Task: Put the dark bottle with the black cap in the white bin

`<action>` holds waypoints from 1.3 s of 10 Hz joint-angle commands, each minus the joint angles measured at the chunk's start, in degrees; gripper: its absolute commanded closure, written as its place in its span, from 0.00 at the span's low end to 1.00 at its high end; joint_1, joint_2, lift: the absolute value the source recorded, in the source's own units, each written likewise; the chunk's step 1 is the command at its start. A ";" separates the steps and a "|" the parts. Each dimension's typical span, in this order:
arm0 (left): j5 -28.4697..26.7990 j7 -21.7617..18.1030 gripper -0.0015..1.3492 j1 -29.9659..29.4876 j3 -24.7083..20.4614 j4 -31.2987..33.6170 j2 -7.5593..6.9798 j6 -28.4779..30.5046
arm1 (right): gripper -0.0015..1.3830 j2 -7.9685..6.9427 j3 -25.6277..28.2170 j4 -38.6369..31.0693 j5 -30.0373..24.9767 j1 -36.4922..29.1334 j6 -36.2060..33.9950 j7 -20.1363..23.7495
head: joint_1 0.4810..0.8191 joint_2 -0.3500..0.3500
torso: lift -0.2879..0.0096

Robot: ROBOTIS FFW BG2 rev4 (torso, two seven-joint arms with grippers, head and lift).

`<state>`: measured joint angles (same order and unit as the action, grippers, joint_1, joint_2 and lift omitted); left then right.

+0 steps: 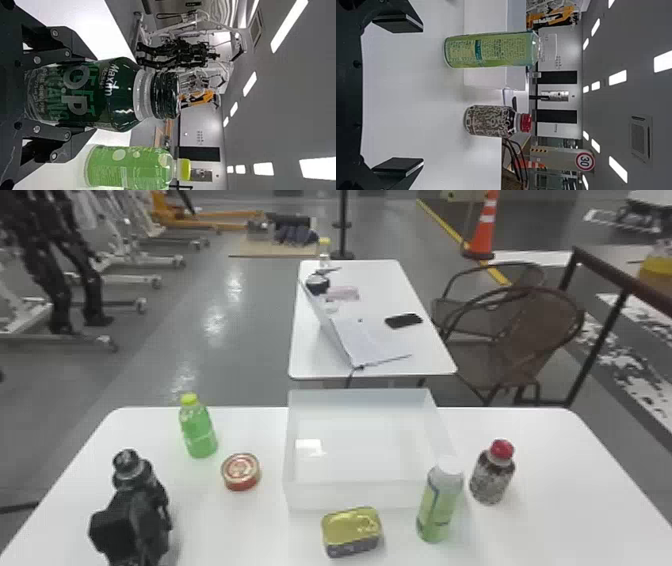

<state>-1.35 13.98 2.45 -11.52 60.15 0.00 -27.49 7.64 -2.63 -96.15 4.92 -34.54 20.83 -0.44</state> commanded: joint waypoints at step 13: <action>27.19 -26.99 0.60 10.47 24.70 3.66 0.15 15.98 | 0.08 -0.08 0.00 0.62 0.35 0.61 0.00 0.35 | 0.20 0.50 | 0.63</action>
<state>24.47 -12.86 11.95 13.09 65.64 0.00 -13.27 7.56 -2.63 -95.57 5.27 -34.00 20.83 -0.13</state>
